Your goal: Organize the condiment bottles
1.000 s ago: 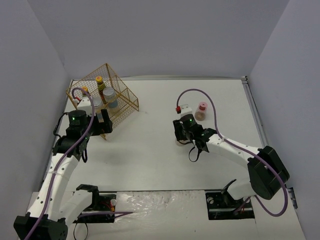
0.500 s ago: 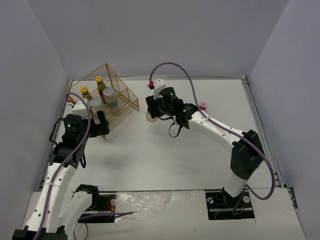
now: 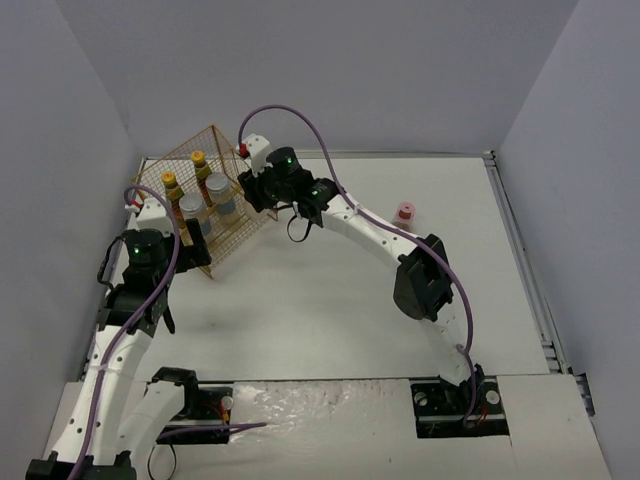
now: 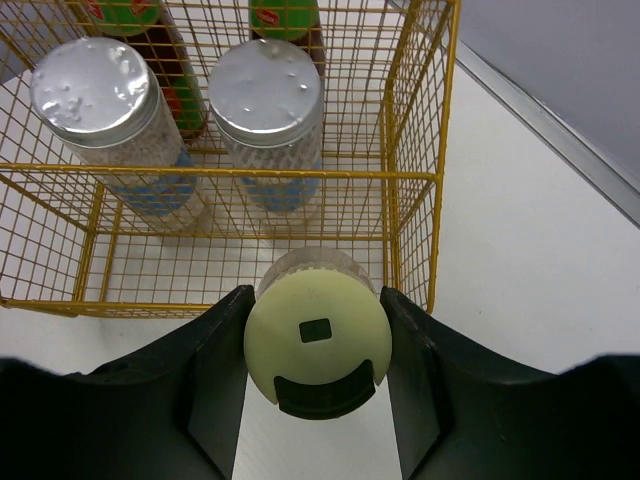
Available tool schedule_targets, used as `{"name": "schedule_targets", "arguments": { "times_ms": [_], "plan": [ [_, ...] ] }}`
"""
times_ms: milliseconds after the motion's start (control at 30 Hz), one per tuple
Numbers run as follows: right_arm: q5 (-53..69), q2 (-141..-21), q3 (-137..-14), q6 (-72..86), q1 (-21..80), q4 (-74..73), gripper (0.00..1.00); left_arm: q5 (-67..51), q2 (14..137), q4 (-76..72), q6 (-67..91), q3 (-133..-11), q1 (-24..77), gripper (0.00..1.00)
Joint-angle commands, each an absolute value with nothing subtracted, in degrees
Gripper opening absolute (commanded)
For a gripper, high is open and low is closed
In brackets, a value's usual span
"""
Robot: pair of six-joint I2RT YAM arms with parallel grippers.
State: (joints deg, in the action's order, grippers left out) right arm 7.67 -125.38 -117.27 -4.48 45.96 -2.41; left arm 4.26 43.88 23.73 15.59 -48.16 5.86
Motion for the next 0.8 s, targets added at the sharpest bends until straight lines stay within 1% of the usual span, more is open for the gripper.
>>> {"name": "schedule_targets", "arguments": {
  "times_ms": [0, 667, 733, 767],
  "plan": [
    [8.48, -125.02, -124.03, -7.77, 47.46, 1.08, 0.0, 5.41, 44.19, 21.09, 15.47, -49.24, 5.19, 0.97],
    [5.6, -135.12, -126.75, -8.17, 47.46, 4.39, 0.0, 4.83, 44.65, 21.45, 15.48, -49.04, 5.1, 0.97],
    [5.09, -135.63, -126.73, -8.17, 47.46, 4.4, 0.05, 4.75, 44.66, 21.45, 15.47, -49.04, 5.1, 0.97],
    [4.92, -135.88, -126.65, -8.17, 47.46, 4.48, 0.1, 4.75, 44.74, 21.45, 15.47, -49.04, 5.1, 0.97]
  ]
}}
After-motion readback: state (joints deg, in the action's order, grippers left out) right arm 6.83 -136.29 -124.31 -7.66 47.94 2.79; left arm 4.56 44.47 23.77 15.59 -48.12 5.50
